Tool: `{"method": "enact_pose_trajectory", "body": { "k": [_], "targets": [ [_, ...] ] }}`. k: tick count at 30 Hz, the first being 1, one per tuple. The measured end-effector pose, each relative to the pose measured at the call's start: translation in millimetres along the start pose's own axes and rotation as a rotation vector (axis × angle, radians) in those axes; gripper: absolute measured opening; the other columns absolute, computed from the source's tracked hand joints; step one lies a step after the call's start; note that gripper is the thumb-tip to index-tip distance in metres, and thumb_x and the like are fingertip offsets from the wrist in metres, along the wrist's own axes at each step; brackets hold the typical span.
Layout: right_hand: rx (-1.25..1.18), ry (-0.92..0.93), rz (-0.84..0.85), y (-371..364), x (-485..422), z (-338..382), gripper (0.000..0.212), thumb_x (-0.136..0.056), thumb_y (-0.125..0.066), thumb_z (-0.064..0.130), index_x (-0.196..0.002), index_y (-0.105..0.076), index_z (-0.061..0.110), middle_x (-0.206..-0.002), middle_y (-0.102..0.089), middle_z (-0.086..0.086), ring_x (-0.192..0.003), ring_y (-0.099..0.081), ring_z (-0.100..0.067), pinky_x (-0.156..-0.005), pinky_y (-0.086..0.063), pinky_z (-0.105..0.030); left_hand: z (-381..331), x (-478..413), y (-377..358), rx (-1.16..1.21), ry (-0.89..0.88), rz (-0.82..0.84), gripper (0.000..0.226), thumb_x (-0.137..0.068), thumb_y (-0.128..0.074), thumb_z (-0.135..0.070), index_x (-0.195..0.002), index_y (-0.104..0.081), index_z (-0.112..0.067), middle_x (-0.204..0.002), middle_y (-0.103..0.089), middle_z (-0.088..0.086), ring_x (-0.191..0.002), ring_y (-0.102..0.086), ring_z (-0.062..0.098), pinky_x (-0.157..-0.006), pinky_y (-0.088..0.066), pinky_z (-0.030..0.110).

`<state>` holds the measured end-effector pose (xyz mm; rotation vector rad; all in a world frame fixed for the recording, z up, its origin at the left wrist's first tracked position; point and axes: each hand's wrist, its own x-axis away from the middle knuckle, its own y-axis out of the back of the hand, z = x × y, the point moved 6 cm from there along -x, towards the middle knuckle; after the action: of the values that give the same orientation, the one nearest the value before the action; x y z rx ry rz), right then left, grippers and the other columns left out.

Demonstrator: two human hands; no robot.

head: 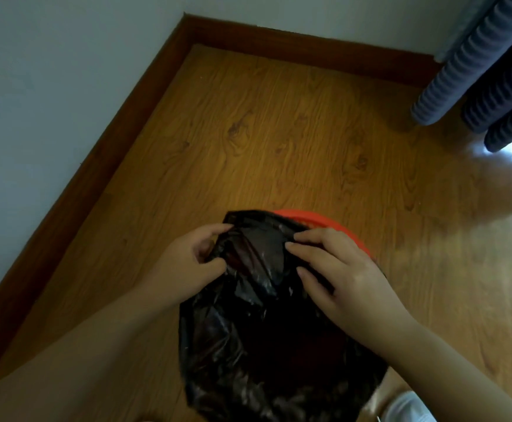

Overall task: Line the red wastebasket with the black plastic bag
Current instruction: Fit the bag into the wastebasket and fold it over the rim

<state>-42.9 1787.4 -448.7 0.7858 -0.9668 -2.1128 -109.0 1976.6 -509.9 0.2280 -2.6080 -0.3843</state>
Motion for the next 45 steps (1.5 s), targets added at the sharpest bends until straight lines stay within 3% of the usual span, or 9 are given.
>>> {"method": "enact_pose_trajectory", "body": {
  "k": [3, 8, 12, 15, 19, 25, 35, 40, 45],
  "targets": [
    [0.051, -0.050, 0.010, -7, 1, -5, 0.029, -0.079, -0.067, 0.007, -0.108, -0.063, 0.002, -0.105, -0.062, -0.012, -0.091, -0.059, -0.025, -0.077, -0.052, -0.036, -1, 6, -7, -0.059, -0.061, 0.076, 0.048, -0.083, -0.058, -0.011, -0.107, -0.053, -0.052, -0.106, -0.059, -0.024, -0.095, -0.055, -0.014, -0.072, -0.044, 0.003],
    [0.021, -0.148, -0.006, -9, 1, -14, 0.025, -0.078, -0.069, 0.014, -0.099, -0.064, 0.002, -0.093, -0.060, -0.010, -0.083, -0.057, -0.024, -0.073, -0.049, -0.030, -6, 10, -10, -0.077, -0.111, 0.090, 0.049, -0.083, -0.055, -0.009, -0.112, -0.051, -0.047, -0.088, -0.053, -0.052, -0.091, -0.047, -0.028, -0.067, -0.039, -0.004],
    [0.018, -0.235, -0.026, -7, -1, -21, 0.021, -0.075, -0.071, 0.009, -0.093, -0.063, 0.003, -0.088, -0.057, -0.008, -0.081, -0.056, -0.022, -0.068, -0.051, -0.032, -6, 12, -11, -0.077, -0.143, 0.076, 0.049, -0.084, -0.054, -0.007, -0.113, -0.052, -0.046, -0.095, -0.059, -0.042, -0.097, -0.052, -0.018, -0.073, -0.043, 0.001],
    [-0.011, -0.271, -0.026, -8, -2, -25, 0.011, -0.076, -0.070, 0.007, -0.082, -0.061, 0.006, -0.083, -0.052, -0.001, -0.077, -0.052, -0.013, -0.067, -0.046, -0.018, -7, 12, -11, -0.078, -0.176, 0.075, 0.044, -0.088, -0.055, -0.009, -0.113, -0.053, -0.045, -0.103, -0.063, -0.031, -0.100, -0.056, -0.011, -0.075, -0.045, 0.004],
    [-0.232, -0.469, -0.067, -3, -1, -44, 0.014, -0.083, -0.062, 0.015, -0.074, -0.054, 0.020, -0.069, -0.054, 0.010, -0.062, -0.052, -0.001, -0.056, -0.042, -0.006, -14, 13, -10, -0.105, -0.217, 0.026, 0.025, -0.083, -0.049, -0.045, -0.106, -0.057, -0.045, -0.095, -0.064, -0.034, -0.090, -0.060, -0.008, -0.069, -0.043, 0.002],
    [-0.694, -0.742, 0.000, -12, 0, -74, 0.012, -0.085, -0.060, 0.019, -0.074, -0.058, 0.018, -0.059, -0.065, 0.004, -0.055, -0.062, -0.010, -0.051, -0.051, -0.020, -2, 11, -4, -0.092, -0.157, 0.009, 0.034, -0.069, -0.058, -0.052, -0.099, -0.065, -0.038, -0.095, -0.070, -0.016, -0.092, -0.062, -0.002, -0.080, -0.048, 0.018],
    [-1.105, -1.024, 0.118, -42, 36, -94, 0.001, -0.084, -0.058, 0.009, -0.084, -0.058, 0.008, -0.070, -0.061, -0.009, -0.058, -0.059, -0.017, -0.055, -0.052, -0.026, 0, 10, 1, -0.036, -0.205, -0.034, 0.017, -0.077, -0.060, -0.039, -0.077, -0.071, -0.026, -0.077, -0.073, -0.006, -0.068, -0.067, 0.007, -0.060, -0.050, 0.013],
    [-1.243, -1.026, 0.228, -45, 40, -89, 0.039, -0.073, -0.060, 0.027, -0.105, -0.058, 0.004, -0.085, -0.065, -0.011, -0.074, -0.063, -0.020, -0.062, -0.053, -0.030, 8, 6, 8, 0.060, -0.150, -0.152, 0.021, -0.075, -0.061, -0.039, -0.077, -0.072, -0.020, -0.075, -0.073, 0.002, -0.067, -0.068, 0.016, -0.060, -0.052, 0.022],
    [-1.361, -1.008, 0.171, -43, 35, -92, 0.041, -0.077, -0.058, 0.029, -0.108, -0.057, 0.001, -0.086, -0.065, -0.012, -0.076, -0.063, -0.023, -0.062, -0.055, -0.032, 9, 2, 10, 0.111, -0.123, -0.208, 0.021, -0.075, -0.061, -0.036, -0.076, -0.073, -0.018, -0.073, -0.073, 0.004, -0.066, -0.068, 0.016, -0.056, -0.052, 0.017]
  ]
}}
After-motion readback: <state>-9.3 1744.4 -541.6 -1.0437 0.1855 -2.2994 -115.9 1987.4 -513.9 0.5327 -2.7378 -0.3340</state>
